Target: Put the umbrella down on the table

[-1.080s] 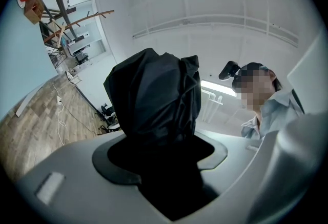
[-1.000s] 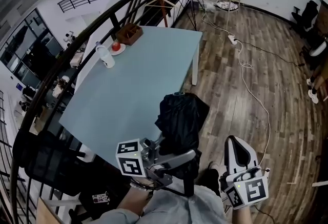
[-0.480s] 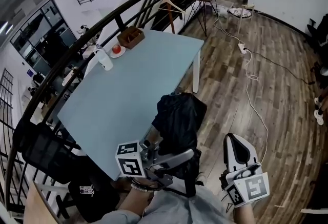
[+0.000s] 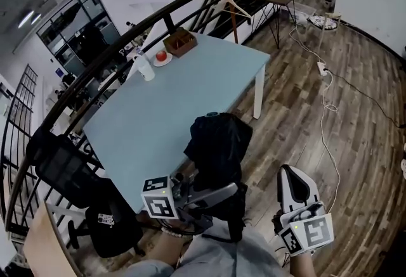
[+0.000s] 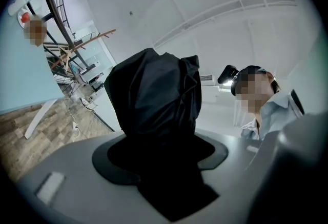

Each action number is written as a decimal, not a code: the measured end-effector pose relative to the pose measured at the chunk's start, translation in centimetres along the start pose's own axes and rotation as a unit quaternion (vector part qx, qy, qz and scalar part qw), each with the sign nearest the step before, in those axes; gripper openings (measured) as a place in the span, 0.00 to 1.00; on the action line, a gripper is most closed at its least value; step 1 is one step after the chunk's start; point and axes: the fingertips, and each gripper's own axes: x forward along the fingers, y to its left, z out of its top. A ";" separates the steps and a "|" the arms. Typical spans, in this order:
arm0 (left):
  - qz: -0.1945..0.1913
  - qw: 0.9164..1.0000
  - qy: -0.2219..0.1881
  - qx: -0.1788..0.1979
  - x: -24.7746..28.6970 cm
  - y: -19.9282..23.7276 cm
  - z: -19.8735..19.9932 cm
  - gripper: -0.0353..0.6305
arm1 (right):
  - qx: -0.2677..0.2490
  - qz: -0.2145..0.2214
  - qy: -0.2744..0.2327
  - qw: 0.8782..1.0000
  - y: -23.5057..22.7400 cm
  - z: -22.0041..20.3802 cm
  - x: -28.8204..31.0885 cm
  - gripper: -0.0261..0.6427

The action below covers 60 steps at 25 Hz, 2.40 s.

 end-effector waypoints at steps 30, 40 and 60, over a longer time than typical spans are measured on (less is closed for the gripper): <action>0.065 0.992 -0.101 0.042 2.7 22.9 17.7 0.47 | -0.084 0.118 0.022 0.989 -7.2 2.1 30.5 0.03; 0.132 0.981 -0.128 0.058 -0.3 26.6 19.3 0.47 | -0.085 0.166 0.048 0.981 -6.7 0.0 35.2 0.03; 0.428 0.888 -0.042 0.165 -1.8 35.1 22.7 0.47 | -0.065 0.368 0.053 0.926 -7.9 0.5 47.1 0.03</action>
